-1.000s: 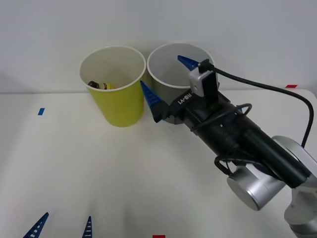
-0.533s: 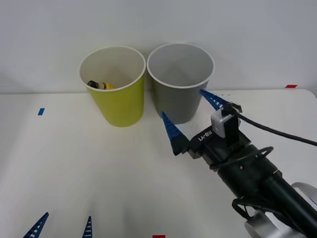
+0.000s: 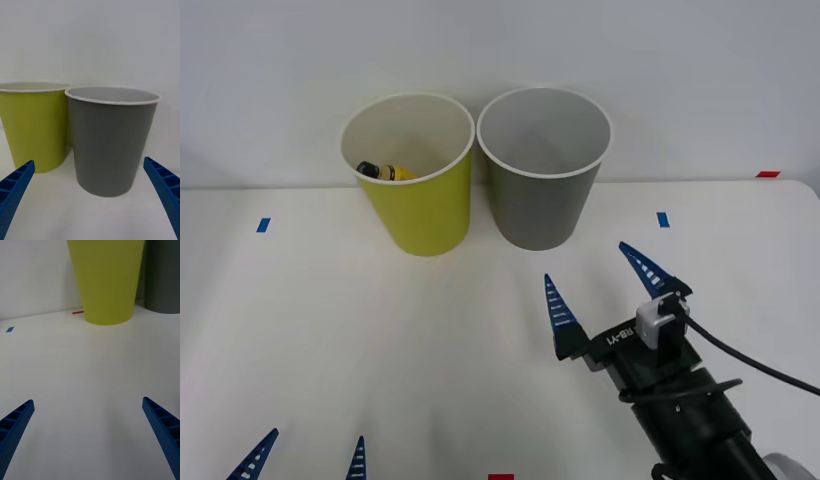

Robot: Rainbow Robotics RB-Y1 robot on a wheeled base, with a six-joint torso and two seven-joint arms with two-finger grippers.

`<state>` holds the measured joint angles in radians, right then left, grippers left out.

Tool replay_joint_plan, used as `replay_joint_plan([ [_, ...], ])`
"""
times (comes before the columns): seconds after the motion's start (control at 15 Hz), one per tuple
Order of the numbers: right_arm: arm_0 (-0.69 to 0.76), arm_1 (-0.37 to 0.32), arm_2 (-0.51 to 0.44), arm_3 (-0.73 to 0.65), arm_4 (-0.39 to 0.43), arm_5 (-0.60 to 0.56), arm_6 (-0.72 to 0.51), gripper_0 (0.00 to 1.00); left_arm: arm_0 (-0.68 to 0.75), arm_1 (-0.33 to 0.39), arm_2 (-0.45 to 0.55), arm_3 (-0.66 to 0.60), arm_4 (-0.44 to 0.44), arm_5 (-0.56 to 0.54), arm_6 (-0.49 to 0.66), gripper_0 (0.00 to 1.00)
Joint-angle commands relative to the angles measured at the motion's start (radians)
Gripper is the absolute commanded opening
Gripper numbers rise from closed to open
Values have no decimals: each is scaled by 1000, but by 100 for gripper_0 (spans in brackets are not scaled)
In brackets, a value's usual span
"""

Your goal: Put cans in the gray bin and PET bottles in the light green bin.

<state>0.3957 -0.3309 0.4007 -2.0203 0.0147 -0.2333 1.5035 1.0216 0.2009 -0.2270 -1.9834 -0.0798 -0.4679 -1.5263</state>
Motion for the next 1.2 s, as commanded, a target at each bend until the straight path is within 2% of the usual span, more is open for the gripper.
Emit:
replay_joint_plan([
  [0.07,74,39,-3,87,18,-135,6,100,0,0,0,0,0,0,0,100],
  [0.13,112,55,-14,87,19,-146,12,100,0,0,0,0,0,0,0,100],
  [0.27,153,61,-60,92,94,-190,-2,100,0,0,0,0,0,0,0,100],
  [0.4,164,35,-56,132,47,-268,-9,100,0,0,0,0,0,0,0,100],
  [0.6,181,-57,-52,219,-44,-409,6,100,0,0,0,0,0,0,0,100],
  [0.67,210,-85,-52,219,-71,-431,20,100,0,0,0,0,0,0,0,100],
  [0.73,242,-102,-54,219,-108,-459,86,100,0,0,0,0,0,0,0,100],
  [0.8,270,-109,-52,218,-131,-480,132,100,0,0,0,0,0,0,0,100],
  [0.93,333,-108,-54,218,-165,-526,146,100,0,0,0,0,0,0,0,100],
  [1.2,428,-62,-92,218,-165,-584,142,100,0,0,0,0,0,0,0,100],
])
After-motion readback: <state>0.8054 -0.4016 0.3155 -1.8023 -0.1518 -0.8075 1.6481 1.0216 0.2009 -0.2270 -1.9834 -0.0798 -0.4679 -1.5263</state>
